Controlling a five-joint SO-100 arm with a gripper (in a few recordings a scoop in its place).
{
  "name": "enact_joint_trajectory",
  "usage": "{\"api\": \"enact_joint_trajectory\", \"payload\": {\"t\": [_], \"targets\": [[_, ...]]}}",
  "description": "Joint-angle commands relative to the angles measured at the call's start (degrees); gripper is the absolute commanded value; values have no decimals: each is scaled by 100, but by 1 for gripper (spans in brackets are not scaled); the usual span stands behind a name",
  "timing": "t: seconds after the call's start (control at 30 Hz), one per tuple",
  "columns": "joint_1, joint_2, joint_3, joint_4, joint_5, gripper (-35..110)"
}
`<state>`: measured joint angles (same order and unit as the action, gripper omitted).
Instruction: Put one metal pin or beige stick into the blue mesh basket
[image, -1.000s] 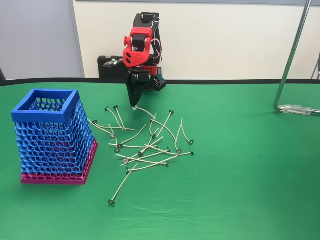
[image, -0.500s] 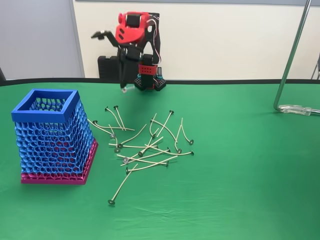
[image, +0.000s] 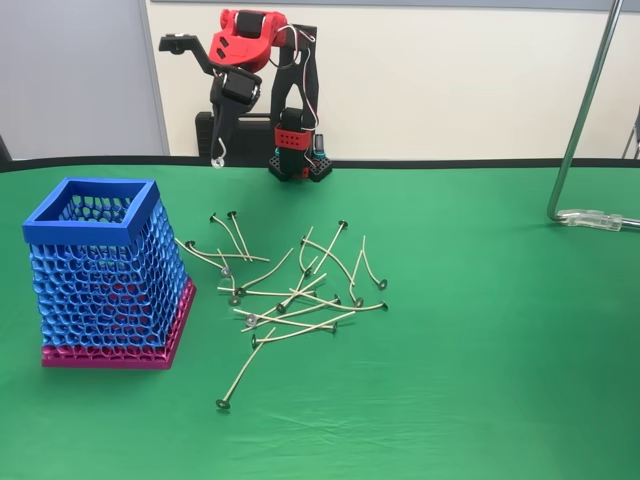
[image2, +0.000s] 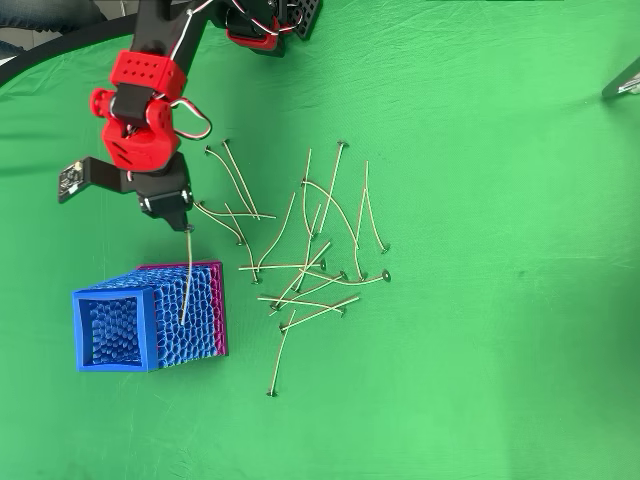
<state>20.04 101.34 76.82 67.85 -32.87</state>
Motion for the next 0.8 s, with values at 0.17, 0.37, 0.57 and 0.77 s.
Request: {"api": "enact_joint_trajectory", "payload": {"t": [0.17, 0.37, 0.57, 0.77], "targets": [[369, -308, -1020, 26, 123, 1], [606, -677, -1608, 211, 149, 1], [817, -1081, -2206, 369, 158, 1], [905, -1512, -2654, 369, 105, 1]]}}
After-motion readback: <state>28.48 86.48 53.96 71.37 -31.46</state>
